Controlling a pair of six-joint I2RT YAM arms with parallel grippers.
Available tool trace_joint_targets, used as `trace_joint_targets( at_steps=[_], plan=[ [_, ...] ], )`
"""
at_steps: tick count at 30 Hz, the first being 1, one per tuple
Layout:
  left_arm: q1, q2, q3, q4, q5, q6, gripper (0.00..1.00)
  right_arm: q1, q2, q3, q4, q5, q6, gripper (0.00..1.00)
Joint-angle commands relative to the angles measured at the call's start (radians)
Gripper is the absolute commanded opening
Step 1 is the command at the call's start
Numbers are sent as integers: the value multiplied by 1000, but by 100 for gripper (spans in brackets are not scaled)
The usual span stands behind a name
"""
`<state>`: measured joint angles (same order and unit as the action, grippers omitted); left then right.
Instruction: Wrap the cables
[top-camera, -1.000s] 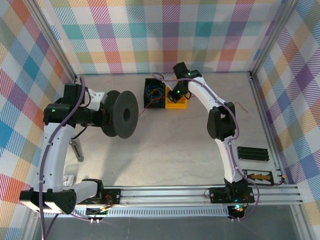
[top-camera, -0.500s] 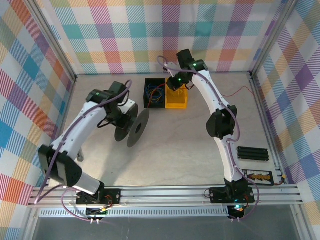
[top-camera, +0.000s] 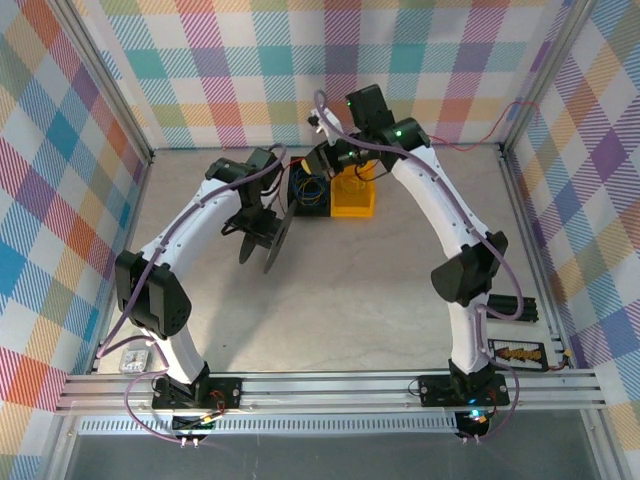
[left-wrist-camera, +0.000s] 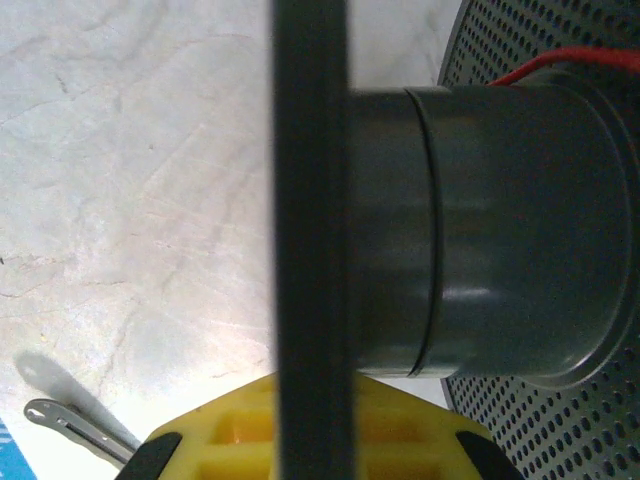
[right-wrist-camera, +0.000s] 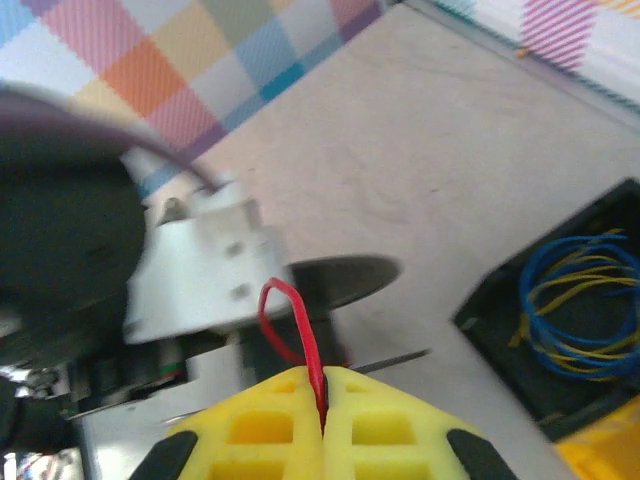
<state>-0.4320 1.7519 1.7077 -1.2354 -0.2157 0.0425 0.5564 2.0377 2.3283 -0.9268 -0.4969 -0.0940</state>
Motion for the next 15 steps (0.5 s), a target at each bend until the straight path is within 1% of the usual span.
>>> trace_joint_targets(
  at_steps=[1, 5, 10, 14, 15],
  plan=[
    [32, -4, 46, 76, -37, -97, 0, 32, -60, -107, 105, -89, 71, 0],
    [60, -15, 78, 132, -79, -182, 0, 74, -131, -248, 208, -136, 118, 0],
    [88, -62, 86, 216, -76, -260, 0, 113, -185, -389, 301, -184, 172, 0],
    [108, -41, 160, 194, -106, -331, 0, 151, -215, -493, 370, -201, 205, 0],
    [108, -26, 193, 173, -142, -357, 0, 159, -219, -520, 391, -205, 214, 0]
  ],
)
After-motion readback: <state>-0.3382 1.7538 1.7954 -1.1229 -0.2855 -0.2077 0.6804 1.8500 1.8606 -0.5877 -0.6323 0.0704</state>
